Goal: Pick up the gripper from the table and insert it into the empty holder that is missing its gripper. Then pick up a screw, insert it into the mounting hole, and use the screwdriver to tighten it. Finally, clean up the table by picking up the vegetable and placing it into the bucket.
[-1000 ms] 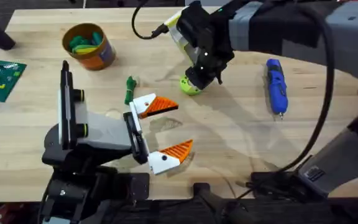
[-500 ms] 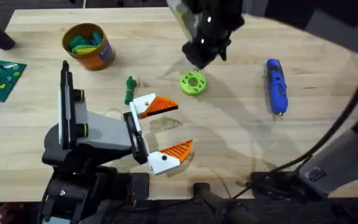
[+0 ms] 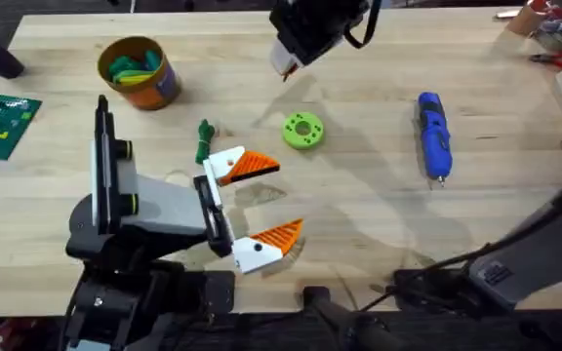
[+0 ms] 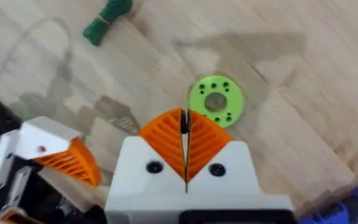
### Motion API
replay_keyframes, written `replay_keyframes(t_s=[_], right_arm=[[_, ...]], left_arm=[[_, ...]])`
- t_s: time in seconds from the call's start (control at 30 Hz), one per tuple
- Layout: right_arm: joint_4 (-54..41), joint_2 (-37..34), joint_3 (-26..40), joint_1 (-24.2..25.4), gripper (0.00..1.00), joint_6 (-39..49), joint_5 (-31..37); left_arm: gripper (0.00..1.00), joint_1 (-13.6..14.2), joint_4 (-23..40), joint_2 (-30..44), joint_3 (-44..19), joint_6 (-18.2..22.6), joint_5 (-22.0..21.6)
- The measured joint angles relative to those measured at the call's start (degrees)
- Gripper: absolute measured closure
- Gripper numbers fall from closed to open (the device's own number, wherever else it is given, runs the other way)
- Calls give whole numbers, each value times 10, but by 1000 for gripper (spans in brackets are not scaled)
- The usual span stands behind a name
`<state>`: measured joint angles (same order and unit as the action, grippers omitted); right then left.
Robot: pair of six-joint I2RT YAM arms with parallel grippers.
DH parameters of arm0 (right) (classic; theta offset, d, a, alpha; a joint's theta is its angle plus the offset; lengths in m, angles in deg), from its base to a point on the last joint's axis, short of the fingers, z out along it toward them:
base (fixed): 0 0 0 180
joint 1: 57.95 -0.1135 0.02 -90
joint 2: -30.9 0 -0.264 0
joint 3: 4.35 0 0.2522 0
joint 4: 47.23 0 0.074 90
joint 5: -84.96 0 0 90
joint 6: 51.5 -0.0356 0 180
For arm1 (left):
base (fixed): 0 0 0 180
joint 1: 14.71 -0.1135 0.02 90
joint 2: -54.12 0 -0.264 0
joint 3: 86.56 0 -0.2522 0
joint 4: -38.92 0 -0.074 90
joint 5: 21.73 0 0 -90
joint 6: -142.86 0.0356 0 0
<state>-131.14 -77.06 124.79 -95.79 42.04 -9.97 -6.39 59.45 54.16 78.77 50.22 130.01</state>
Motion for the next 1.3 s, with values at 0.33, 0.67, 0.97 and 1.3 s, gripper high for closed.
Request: replay_keyframes(t_s=[0.33, 0.67, 0.97, 1.3], right_arm=[[-4, 0, 8, -75, 995, 23, -33], [-7, 0, 10, -152, 995, 34, -37], [-53, 0, 75, -200, 995, 37, -37], [-84, 0, 78, -206, 995, 38, -25]], left_arm=[[16, 0, 0, 0, 0, 0, 0], [16, 0, 0, 0, 0, 0, 0], [16, 0, 0, 0, 0, 0, 0], [16, 0, 0, 0, 0, 0, 0]])
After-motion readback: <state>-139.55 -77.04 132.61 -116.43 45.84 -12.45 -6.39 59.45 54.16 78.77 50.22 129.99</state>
